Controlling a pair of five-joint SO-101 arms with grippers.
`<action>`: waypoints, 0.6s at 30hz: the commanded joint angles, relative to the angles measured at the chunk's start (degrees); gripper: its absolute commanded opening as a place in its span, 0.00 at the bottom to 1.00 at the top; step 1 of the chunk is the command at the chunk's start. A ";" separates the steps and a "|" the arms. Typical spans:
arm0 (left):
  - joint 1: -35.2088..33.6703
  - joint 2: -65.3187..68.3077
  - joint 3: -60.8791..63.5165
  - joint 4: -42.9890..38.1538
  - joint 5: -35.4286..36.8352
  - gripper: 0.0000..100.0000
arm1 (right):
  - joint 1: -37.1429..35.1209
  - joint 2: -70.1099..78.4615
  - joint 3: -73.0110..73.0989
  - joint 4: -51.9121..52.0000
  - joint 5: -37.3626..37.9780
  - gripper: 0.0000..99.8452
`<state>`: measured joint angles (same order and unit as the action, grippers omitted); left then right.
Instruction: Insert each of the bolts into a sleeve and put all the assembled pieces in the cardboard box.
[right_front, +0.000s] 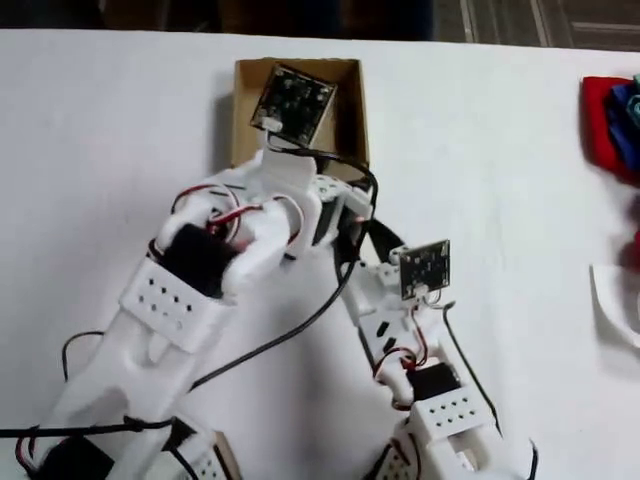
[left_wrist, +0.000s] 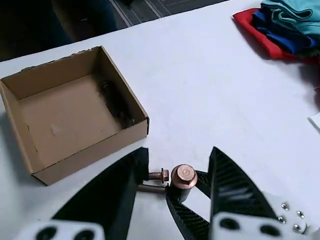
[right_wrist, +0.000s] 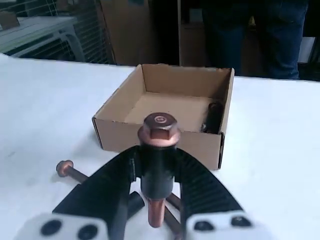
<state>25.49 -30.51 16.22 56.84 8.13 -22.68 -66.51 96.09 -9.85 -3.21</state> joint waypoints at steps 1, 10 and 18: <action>-1.14 -0.70 -2.24 0.35 0.00 0.21 | 0.84 -1.01 0.62 -0.04 -0.44 0.02; -19.25 -0.26 5.49 5.27 -1.14 0.21 | 9.63 -1.01 -0.88 7.34 -1.32 0.02; -32.18 -0.70 19.65 4.04 -13.10 0.21 | 10.07 9.80 -36.92 36.79 -4.75 0.02</action>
<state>-2.99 -30.59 34.15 61.67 -2.86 -11.96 -62.99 80.53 17.85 -8.13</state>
